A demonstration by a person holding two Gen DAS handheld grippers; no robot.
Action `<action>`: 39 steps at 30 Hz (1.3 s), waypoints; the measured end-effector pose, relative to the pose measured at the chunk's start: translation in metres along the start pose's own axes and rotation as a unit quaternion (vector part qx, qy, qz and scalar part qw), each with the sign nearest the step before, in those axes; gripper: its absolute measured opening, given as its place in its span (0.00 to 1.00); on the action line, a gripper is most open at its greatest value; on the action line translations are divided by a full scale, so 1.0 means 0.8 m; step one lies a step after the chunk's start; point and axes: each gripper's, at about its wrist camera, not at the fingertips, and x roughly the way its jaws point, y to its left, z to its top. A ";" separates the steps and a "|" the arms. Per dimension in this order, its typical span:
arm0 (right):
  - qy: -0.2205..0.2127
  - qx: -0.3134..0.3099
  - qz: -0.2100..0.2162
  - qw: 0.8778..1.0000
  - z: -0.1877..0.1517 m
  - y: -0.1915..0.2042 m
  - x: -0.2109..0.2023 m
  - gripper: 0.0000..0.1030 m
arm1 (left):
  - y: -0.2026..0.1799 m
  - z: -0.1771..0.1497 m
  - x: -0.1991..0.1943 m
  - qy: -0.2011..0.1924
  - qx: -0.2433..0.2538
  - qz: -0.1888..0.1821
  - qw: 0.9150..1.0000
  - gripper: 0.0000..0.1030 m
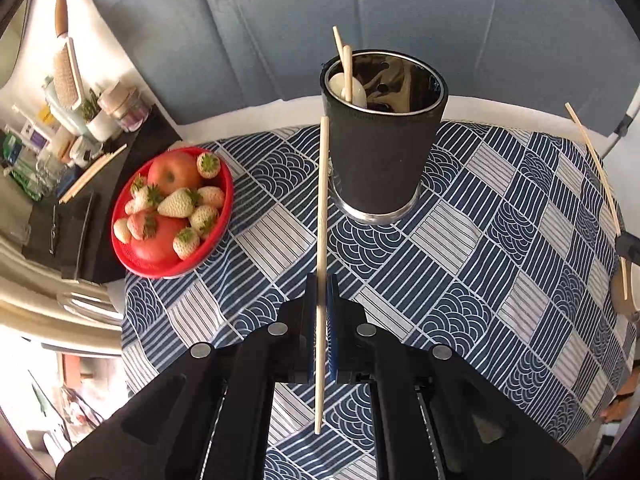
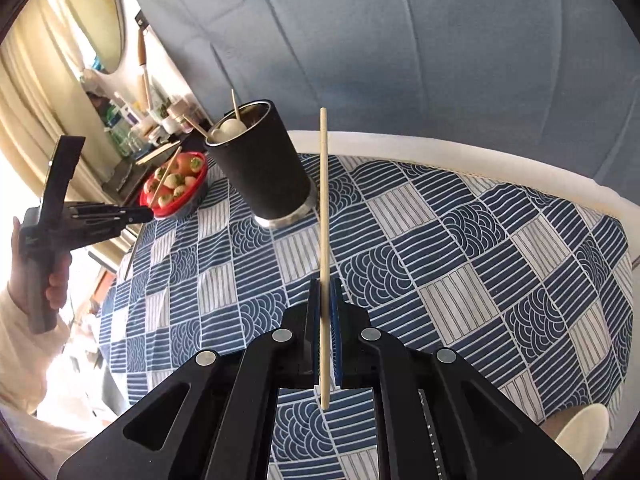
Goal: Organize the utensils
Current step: 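Lift both chopsticks upright and carry them over the black cup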
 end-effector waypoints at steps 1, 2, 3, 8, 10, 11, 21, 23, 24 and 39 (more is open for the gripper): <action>-0.005 0.002 -0.005 1.000 -0.001 0.005 -0.003 0.04 | 0.002 0.002 -0.003 -0.004 0.005 -0.017 1.000 0.05; -0.010 0.005 -0.011 1.000 -0.003 0.010 -0.005 0.04 | 0.004 0.005 -0.006 -0.010 0.010 -0.030 0.999 0.05; -0.015 0.008 -0.017 1.000 -0.006 0.015 -0.008 0.04 | 0.005 0.006 -0.010 -0.017 0.018 -0.032 0.999 0.05; -0.036 0.028 -0.036 0.998 -0.019 0.036 -0.016 0.04 | 0.014 0.011 -0.022 -0.040 0.059 -0.035 0.997 0.05; -0.042 0.038 -0.038 0.998 -0.022 0.045 -0.017 0.04 | 0.021 0.014 -0.026 -0.045 0.062 -0.047 0.996 0.05; -0.044 0.040 -0.039 0.997 -0.023 0.051 -0.018 0.04 | 0.024 0.016 -0.028 -0.048 0.063 -0.051 0.996 0.05; -0.104 0.063 -0.035 0.992 -0.016 0.092 -0.028 0.05 | 0.044 0.039 -0.050 -0.087 0.108 -0.048 0.989 0.05; -0.117 0.070 -0.031 0.990 -0.010 0.096 -0.027 0.05 | 0.046 0.048 -0.055 -0.094 0.113 -0.049 0.988 0.05; -0.118 0.073 -0.028 0.990 -0.006 0.097 -0.025 0.05 | 0.048 0.053 -0.058 -0.096 0.109 -0.053 0.988 0.05; -0.172 0.059 0.065 0.981 0.101 0.096 0.001 0.05 | 0.068 0.161 -0.080 -0.140 0.066 -0.087 0.984 0.05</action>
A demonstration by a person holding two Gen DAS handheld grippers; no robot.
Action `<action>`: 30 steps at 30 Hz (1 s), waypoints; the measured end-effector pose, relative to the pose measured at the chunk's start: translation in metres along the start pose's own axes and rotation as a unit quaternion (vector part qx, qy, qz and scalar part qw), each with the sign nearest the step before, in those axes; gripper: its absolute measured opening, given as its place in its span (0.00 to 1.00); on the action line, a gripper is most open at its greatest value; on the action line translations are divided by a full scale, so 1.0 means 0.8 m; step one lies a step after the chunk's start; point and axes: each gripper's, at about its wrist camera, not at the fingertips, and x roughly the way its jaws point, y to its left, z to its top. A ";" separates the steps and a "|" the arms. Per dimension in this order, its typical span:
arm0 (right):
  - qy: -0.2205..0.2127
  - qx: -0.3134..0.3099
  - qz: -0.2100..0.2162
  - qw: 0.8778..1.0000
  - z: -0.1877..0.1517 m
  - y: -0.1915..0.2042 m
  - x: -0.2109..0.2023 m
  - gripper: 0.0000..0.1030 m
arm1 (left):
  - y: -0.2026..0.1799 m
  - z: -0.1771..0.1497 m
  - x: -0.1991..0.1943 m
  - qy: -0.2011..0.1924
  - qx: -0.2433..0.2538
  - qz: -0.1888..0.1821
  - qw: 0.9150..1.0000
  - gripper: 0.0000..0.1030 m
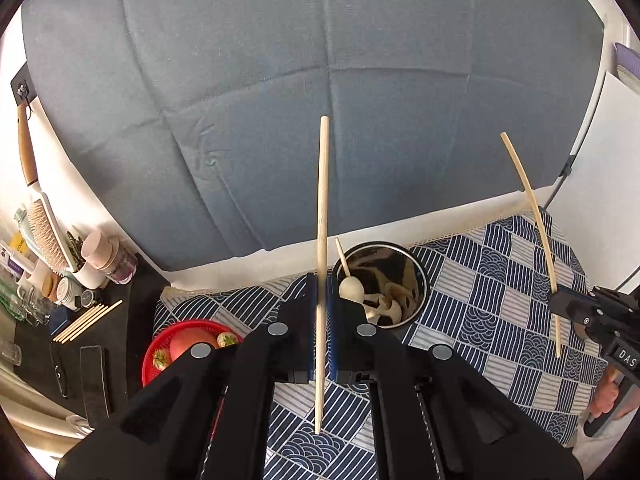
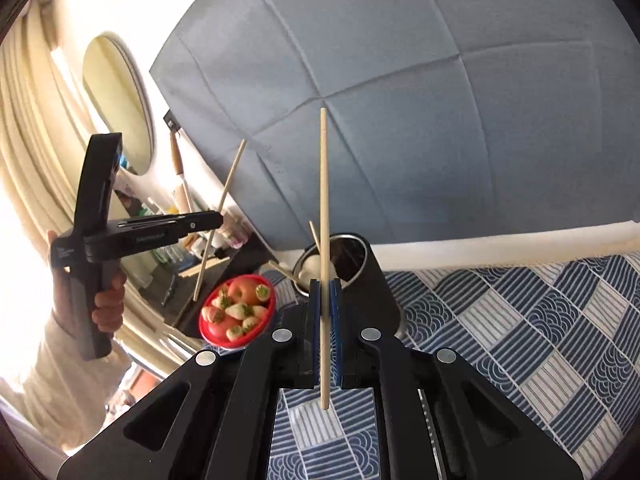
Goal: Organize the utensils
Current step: 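Lift both chopsticks upright and carry them over the black cup, then lower the chopsticks into the black cup and open both tools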
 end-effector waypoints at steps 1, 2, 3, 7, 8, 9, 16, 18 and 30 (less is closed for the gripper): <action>-0.002 0.001 0.008 1.000 0.004 -0.001 0.006 0.05 | 0.001 0.006 0.001 -0.002 -0.002 -0.003 1.000 0.05; -0.006 0.004 0.016 1.000 0.008 -0.002 0.013 0.05 | 0.002 0.011 0.003 -0.004 -0.002 -0.007 1.000 0.05; -0.009 0.006 0.022 1.000 0.012 -0.003 0.019 0.05 | 0.002 0.016 0.004 -0.006 -0.003 -0.012 1.000 0.05; -0.028 0.003 0.054 0.998 0.021 -0.006 0.041 0.05 | 0.001 0.034 0.012 -0.021 -0.010 -0.035 0.999 0.05; -0.040 -0.004 0.070 0.997 0.023 -0.005 0.042 0.05 | 0.000 0.038 0.014 -0.026 -0.012 -0.041 0.999 0.05; -0.055 -0.014 0.080 0.995 0.024 -0.002 0.041 0.05 | -0.001 0.042 0.016 -0.032 -0.014 -0.048 0.998 0.05; -0.102 -0.041 0.136 0.985 0.033 -0.004 0.055 0.05 | -0.001 0.061 0.050 -0.038 -0.049 -0.104 0.993 0.05; -0.102 -0.043 0.146 0.983 0.034 -0.010 0.066 0.05 | -0.002 0.063 0.061 -0.039 -0.052 -0.115 0.991 0.05; -0.072 -0.016 0.190 0.979 0.031 -0.047 0.137 0.05 | -0.008 0.059 0.114 -0.049 -0.072 -0.148 0.985 0.05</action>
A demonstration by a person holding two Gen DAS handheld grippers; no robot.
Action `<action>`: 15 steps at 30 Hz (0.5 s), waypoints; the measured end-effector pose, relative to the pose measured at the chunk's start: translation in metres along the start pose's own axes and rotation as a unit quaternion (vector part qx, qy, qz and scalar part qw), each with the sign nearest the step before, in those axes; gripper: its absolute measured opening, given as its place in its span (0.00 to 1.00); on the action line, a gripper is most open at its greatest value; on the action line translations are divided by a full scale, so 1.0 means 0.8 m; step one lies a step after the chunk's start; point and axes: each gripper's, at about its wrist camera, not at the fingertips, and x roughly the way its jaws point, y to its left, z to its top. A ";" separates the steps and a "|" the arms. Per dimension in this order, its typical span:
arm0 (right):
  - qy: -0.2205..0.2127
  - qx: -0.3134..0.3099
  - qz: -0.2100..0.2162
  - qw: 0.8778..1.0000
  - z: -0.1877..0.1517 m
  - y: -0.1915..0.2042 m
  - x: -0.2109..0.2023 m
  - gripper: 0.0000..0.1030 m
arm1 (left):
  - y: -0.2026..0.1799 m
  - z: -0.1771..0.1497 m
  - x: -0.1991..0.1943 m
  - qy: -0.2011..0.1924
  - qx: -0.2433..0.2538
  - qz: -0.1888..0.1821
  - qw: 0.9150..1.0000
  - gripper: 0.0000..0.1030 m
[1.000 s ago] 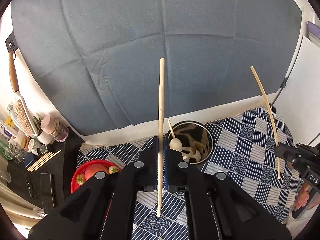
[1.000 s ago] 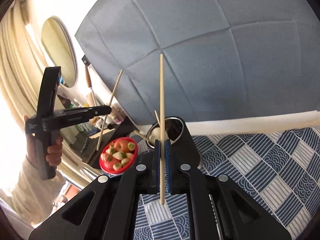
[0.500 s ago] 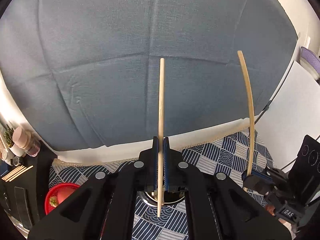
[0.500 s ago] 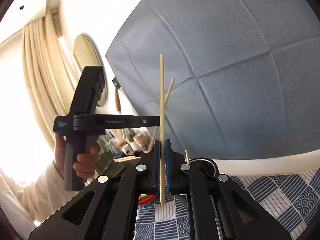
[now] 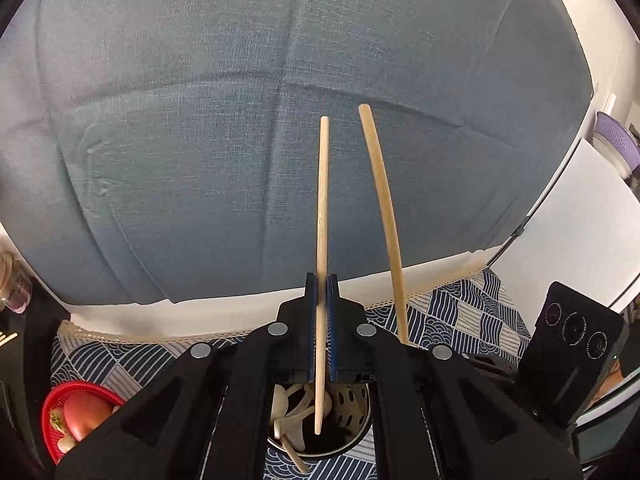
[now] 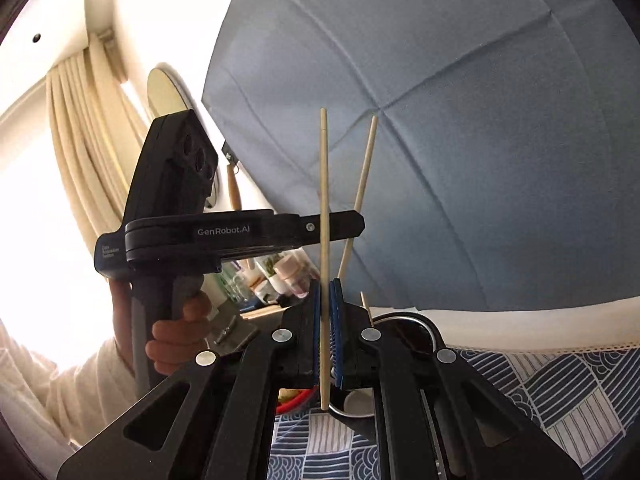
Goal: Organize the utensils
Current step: 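Lower the chopsticks into the black cup and open both tools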
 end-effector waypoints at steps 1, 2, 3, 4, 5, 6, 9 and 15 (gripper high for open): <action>-0.003 0.001 0.001 1.000 0.000 -0.004 0.002 0.05 | 0.002 -0.002 0.004 -0.003 -0.004 -0.002 1.000 0.05; -0.006 0.002 0.005 1.000 -0.001 -0.007 0.003 0.05 | 0.002 -0.006 0.008 -0.005 -0.005 -0.001 1.000 0.05; -0.008 0.006 0.012 1.000 -0.003 -0.013 0.005 0.05 | 0.003 -0.009 0.011 -0.006 -0.004 0.002 1.000 0.05; -0.012 0.010 0.015 1.000 -0.005 -0.018 0.007 0.05 | 0.003 -0.014 0.015 -0.007 -0.001 0.006 1.000 0.05; -0.014 0.014 0.018 1.000 -0.006 -0.024 0.010 0.05 | 0.004 -0.018 0.018 -0.007 0.002 0.010 1.000 0.05; -0.014 0.019 0.023 0.999 -0.008 -0.030 0.014 0.05 | 0.004 -0.022 0.021 -0.006 0.002 0.009 1.000 0.05; -0.011 0.030 0.028 0.999 -0.017 -0.042 0.025 0.05 | 0.009 -0.031 0.030 -0.003 -0.007 -0.003 1.000 0.05; 0.009 0.032 0.016 0.999 -0.029 -0.048 0.032 0.05 | 0.014 -0.050 0.035 -0.006 -0.010 -0.006 1.000 0.05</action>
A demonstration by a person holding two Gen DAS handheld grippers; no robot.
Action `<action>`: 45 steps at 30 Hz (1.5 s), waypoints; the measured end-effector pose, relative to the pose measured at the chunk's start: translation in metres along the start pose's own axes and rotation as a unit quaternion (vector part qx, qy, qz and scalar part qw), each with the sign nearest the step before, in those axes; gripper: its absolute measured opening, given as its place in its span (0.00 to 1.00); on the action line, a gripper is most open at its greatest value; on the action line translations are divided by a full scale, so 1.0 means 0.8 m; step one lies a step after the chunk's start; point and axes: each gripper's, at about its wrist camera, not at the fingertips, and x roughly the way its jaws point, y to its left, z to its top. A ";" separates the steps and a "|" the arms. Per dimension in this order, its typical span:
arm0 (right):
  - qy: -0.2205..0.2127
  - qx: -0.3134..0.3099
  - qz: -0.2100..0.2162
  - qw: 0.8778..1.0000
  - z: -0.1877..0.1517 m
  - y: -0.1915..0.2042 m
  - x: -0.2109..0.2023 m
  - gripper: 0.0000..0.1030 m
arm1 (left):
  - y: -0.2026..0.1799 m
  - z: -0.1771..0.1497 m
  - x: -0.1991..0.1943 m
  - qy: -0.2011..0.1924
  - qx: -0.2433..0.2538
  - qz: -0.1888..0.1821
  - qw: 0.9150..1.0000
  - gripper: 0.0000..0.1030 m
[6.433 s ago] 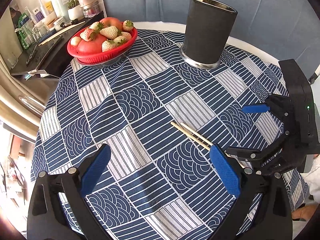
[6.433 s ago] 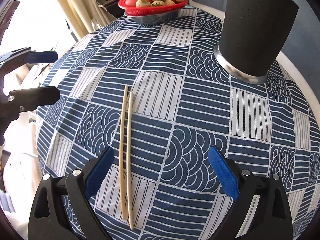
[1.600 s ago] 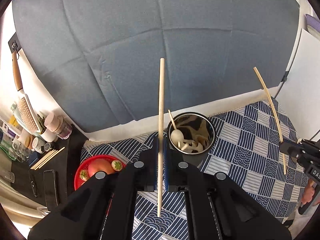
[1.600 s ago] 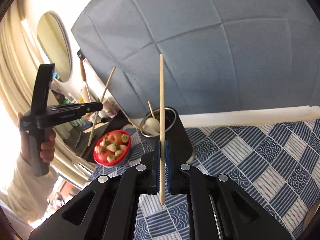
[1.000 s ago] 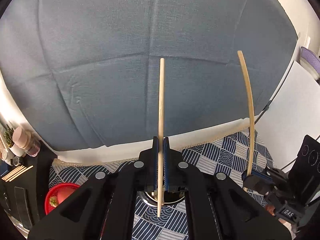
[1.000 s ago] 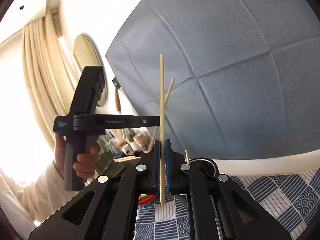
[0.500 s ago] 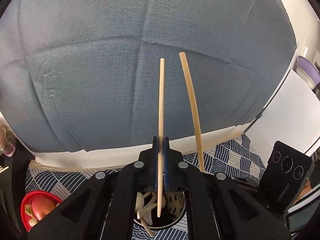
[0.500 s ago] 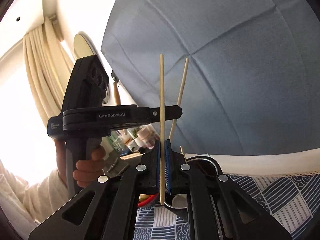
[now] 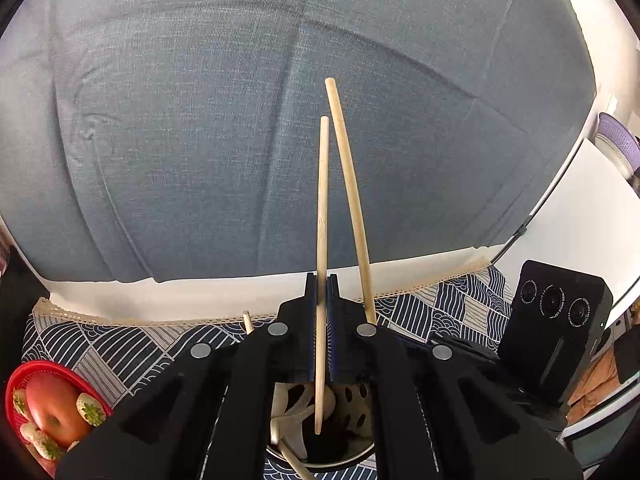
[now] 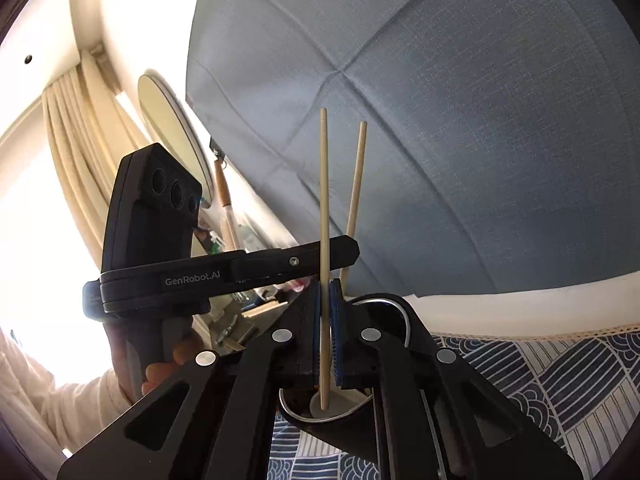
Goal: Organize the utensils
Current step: 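Lower the chopsticks into the black cup and open both tools, then withdraw both tools up and away from the black cup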
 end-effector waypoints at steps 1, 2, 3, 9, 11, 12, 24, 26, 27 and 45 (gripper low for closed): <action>0.007 -0.004 -0.008 1.000 -0.001 0.001 0.001 0.05 | -0.001 -0.002 -0.001 0.002 0.001 0.000 1.000 0.05; 0.015 -0.011 -0.020 1.000 -0.002 0.004 0.003 0.05 | -0.002 -0.005 -0.003 0.003 0.005 0.004 1.000 0.05; 0.027 -0.021 -0.032 0.999 -0.002 0.008 0.005 0.05 | -0.001 -0.007 -0.003 0.004 0.010 0.009 1.000 0.05; 0.074 -0.080 -0.095 0.989 -0.009 0.042 0.012 0.05 | -0.013 -0.020 -0.032 0.000 0.041 0.028 0.999 0.05; 0.086 -0.092 -0.113 0.986 -0.011 0.051 0.012 0.05 | -0.014 -0.022 -0.041 0.000 0.042 0.027 0.999 0.05; 0.091 -0.098 -0.125 0.983 -0.011 0.054 0.012 0.05 | -0.015 -0.024 -0.045 -0.001 0.044 0.031 0.999 0.05; 0.128 -0.162 -0.187 0.960 -0.019 0.095 0.010 0.08 | -0.023 -0.057 -0.078 0.014 0.081 0.062 0.995 0.12; 0.126 -0.167 -0.189 0.959 -0.021 0.105 0.005 0.08 | -0.026 -0.057 -0.086 0.010 0.092 0.066 0.994 0.27; 0.123 -0.168 -0.195 0.958 -0.021 0.109 0.001 0.08 | -0.027 -0.058 -0.090 0.009 0.097 0.068 0.993 0.31; 0.116 -0.194 -0.331 0.916 -0.040 0.176 -0.056 0.72 | -0.028 -0.117 -0.151 0.007 0.083 0.075 0.994 0.93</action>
